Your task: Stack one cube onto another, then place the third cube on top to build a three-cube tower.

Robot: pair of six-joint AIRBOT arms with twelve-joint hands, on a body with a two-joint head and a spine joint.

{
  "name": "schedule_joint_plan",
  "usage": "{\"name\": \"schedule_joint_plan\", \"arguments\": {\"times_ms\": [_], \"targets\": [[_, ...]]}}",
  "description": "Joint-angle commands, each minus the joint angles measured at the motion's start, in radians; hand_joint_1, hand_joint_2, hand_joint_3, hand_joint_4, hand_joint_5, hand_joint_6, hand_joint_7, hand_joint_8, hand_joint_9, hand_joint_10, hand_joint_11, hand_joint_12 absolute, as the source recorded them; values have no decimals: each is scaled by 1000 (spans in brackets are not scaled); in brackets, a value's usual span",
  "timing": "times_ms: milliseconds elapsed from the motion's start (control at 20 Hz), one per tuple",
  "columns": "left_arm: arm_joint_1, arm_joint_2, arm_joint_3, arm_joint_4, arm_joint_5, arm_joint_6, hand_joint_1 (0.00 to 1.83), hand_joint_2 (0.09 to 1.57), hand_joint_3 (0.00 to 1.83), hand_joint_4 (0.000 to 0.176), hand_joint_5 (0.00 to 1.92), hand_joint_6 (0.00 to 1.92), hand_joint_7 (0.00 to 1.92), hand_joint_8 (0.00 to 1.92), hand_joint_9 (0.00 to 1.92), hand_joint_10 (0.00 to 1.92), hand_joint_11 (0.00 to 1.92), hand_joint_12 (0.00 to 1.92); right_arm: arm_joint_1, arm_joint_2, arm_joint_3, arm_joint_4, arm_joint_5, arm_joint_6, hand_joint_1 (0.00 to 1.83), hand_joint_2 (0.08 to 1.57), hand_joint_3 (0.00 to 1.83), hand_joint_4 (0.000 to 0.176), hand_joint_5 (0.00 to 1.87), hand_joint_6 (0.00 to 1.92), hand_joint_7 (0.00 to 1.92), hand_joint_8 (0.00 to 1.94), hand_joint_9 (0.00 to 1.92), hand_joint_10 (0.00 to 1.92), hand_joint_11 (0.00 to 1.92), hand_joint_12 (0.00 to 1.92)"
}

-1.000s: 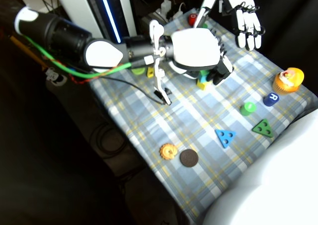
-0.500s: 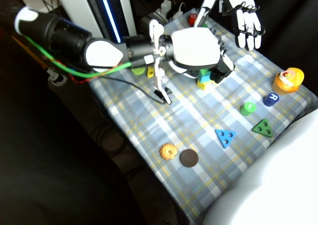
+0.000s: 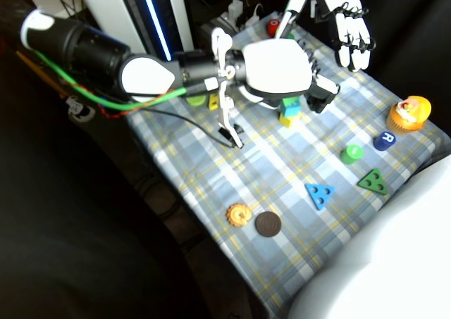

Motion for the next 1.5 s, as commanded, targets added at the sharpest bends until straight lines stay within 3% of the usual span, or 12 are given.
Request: {"name": "schedule_joint_plan", "arguments": {"times_ms": [0,150,200,250,350,550,650,700,900,1200,1400,1450], "targets": [[-13,-2,5,27,-107,-6,555,784,1,176,102,11,55,0,216,3,0,403,14,-1,-4,37,90,0,1227,1101,1,23,957,1039,1049,865,978,93,499,1155],[-13,-2,5,27,-107,-6,542,788,1,176,97,3,53,3,231,5,0,375,15,0,-4,37,90,0,1223,1112,0,19,928,1065,1029,919,973,70,453,1182],[-13,-2,5,27,-107,-6,547,791,2,176,103,4,53,2,232,4,0,370,15,0,-4,37,90,0,1191,1091,0,0,1010,921,914,449,969,58,459,1163],[-13,-2,5,26,-107,-6,549,789,0,176,128,5,65,2,235,3,0,398,16,0,-4,37,90,0,1301,977,0,0,883,399,921,206,951,40,449,1113],[-13,-2,5,26,-107,-6,547,780,0,176,146,0,88,6,243,0,0,433,17,0,-5,37,90,0,1328,941,0,0,921,60,951,32,938,17,433,1062],[-13,-2,6,25,-107,-6,545,798,4,172,189,9,94,0,210,0,0,377,19,0,-6,35,91,0,1320,935,0,0,870,3,891,0,881,0,356,1015],[-13,-2,6,24,-107,-6,552,811,8,153,240,23,97,1,210,0,0,378,20,0,-7,33,91,0,1298,932,0,0,863,0,869,0,857,0,341,1012],[-13,-2,6,24,-106,-6,547,809,6,168,224,13,102,2,202,0,0,377,20,0,-8,32,91,0,1290,929,0,0,862,0,861,0,853,1,326,1006],[-13,-1,7,20,-108,-6,612,811,0,176,125,0,109,6,200,4,0,303,27,1,-17,33,95,0,1231,890,0,0,787,0,758,0,743,0,19,1376],[-11,4,-1,16,-127,-6,592,788,0,176,39,1,90,0,168,1,0,168,29,73,-50,52,120,0,1059,837,0,9,324,3,208,4,158,8,0,399],[5,33,-35,22,-187,-8,527,816,4,176,43,2,75,1,186,2,0,128,25,139,-78,112,178,-4,1024,848,10,100,61,0,2,0,0,0,0,4],[16,48,-44,40,-209,-46,551,800,0,176,58,7,92,7,209,10,0,126,18,178,-101,152,194,-27,932,866,16,90,11,0,0,0,0,0,0,0]]}}
